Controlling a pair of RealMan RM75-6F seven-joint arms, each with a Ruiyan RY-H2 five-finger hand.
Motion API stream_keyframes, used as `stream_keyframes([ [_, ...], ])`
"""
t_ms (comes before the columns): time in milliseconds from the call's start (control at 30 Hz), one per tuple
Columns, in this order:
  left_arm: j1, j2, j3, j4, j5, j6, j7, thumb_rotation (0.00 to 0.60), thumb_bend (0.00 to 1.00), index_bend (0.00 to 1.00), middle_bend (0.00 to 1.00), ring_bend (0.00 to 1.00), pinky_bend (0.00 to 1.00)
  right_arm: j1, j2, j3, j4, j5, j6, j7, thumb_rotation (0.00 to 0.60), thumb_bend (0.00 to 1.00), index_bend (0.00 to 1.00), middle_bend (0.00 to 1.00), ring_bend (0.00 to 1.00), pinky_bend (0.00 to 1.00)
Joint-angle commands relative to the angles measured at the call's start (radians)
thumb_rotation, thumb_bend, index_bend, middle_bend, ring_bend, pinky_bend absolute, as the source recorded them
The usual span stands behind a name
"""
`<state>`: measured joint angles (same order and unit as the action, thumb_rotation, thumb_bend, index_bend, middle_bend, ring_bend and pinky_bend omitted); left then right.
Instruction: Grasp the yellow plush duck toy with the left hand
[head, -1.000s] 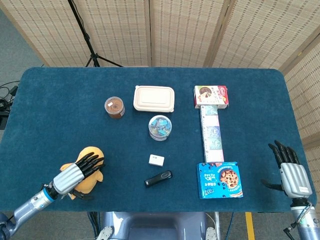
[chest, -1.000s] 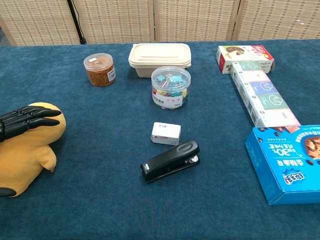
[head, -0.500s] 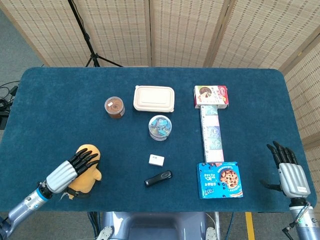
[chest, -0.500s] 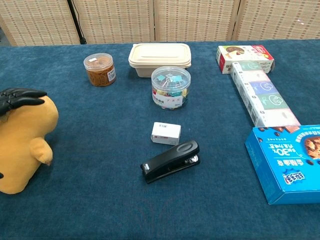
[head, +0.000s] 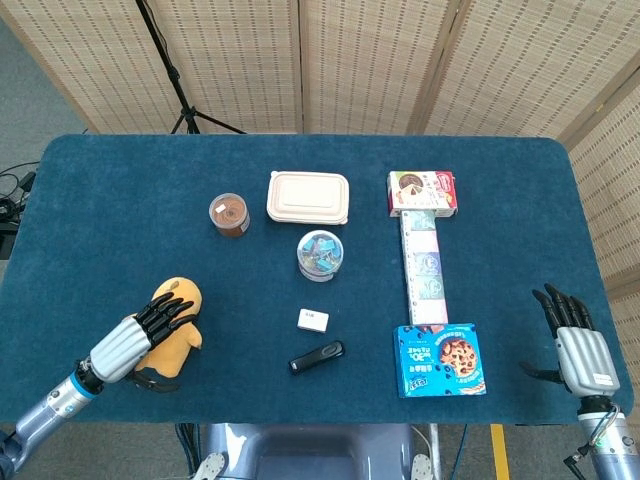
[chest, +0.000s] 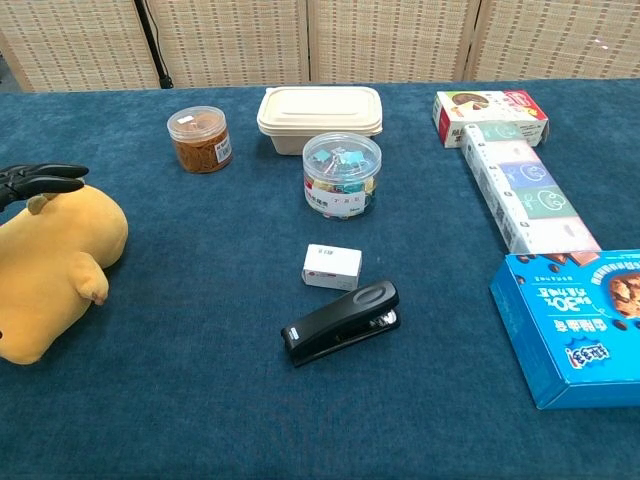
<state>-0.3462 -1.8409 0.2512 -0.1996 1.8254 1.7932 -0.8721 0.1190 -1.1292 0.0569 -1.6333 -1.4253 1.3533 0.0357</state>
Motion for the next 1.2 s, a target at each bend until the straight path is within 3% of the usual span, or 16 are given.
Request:
stream_keyframes([
  [33, -0.008, -0.01, -0.002, 0.013, -0.008, -0.059, -0.001, 0.221, 0.0, 0.0, 0.0, 0.0, 0.0, 0.0, 0.001, 0.001, -0.001, 0.002, -0.002, 0.003, 0.6, 0.0, 0.0, 0.0, 0.0, 0.0],
  [267, -0.011, -0.025, 0.042, 0.031, 0.03, -0.123, 0.041, 0.222, 0.0, 0.0, 0.0, 0.0, 0.0, 0.002, 0.003, 0.003, 0.0, 0.009, -0.008, 0.006, 0.6, 0.0, 0.0, 0.0, 0.0, 0.0],
  [600, 0.029, 0.009, 0.111, 0.047, 0.096, -0.059, 0.09, 0.221, 0.0, 0.0, 0.0, 0.0, 0.0, 0.003, 0.005, 0.002, -0.001, 0.01, -0.011, 0.009, 0.6, 0.0, 0.0, 0.0, 0.0, 0.0],
  [833, 0.049, 0.017, 0.126, 0.048, 0.113, 0.022, 0.094, 0.222, 0.0, 0.0, 0.0, 0.0, 0.0, 0.006, 0.001, 0.0, -0.002, 0.012, -0.018, 0.0, 0.6, 0.0, 0.0, 0.0, 0.0, 0.0],
  [1200, 0.055, 0.02, 0.15, 0.049, 0.138, 0.054, 0.114, 0.223, 0.0, 0.0, 0.0, 0.0, 0.0, 0.006, 0.001, 0.0, -0.003, 0.019, -0.02, -0.006, 0.6, 0.0, 0.0, 0.0, 0.0, 0.0],
])
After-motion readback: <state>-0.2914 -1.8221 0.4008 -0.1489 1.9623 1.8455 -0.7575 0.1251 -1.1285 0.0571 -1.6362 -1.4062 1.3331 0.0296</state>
